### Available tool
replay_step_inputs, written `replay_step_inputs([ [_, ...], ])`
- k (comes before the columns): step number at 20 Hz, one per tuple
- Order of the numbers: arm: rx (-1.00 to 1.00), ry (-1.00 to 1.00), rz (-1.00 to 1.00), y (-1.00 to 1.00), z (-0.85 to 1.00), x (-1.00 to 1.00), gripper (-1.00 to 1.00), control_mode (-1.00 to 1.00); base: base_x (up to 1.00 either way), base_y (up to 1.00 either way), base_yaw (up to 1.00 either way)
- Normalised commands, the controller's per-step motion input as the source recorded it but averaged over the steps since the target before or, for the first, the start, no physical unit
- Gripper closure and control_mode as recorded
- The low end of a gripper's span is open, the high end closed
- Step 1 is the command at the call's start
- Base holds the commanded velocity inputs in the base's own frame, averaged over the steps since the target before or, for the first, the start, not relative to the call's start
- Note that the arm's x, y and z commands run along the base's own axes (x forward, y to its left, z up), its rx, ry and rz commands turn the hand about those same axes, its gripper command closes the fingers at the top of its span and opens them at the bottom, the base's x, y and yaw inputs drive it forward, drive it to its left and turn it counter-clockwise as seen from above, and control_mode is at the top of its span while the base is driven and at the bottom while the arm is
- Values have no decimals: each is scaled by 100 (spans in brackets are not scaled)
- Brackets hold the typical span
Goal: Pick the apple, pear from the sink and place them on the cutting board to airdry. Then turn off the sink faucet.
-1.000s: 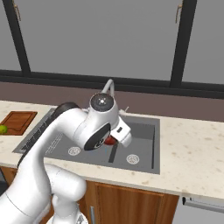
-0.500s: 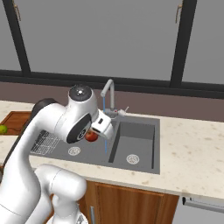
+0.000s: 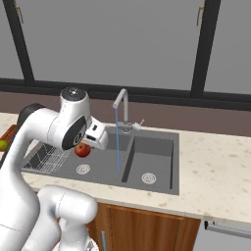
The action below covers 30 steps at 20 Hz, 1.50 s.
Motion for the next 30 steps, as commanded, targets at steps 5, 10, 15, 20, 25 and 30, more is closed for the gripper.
replay_step_inputs([
  [5,-3,2,16,60,0,1,100,-100,0,0,0],
  [10,-2,0,15,52,-1,5,100,-100,0,0,0],
  [15,-1,0,15,51,0,14,100,-100,0,0,0],
  [20,-2,0,16,56,0,16,100,-100,0,0,0],
  [25,-3,0,17,59,0,15,100,-100,0,0,0],
  [30,-3,0,17,56,0,21,100,-100,0,0,0],
])
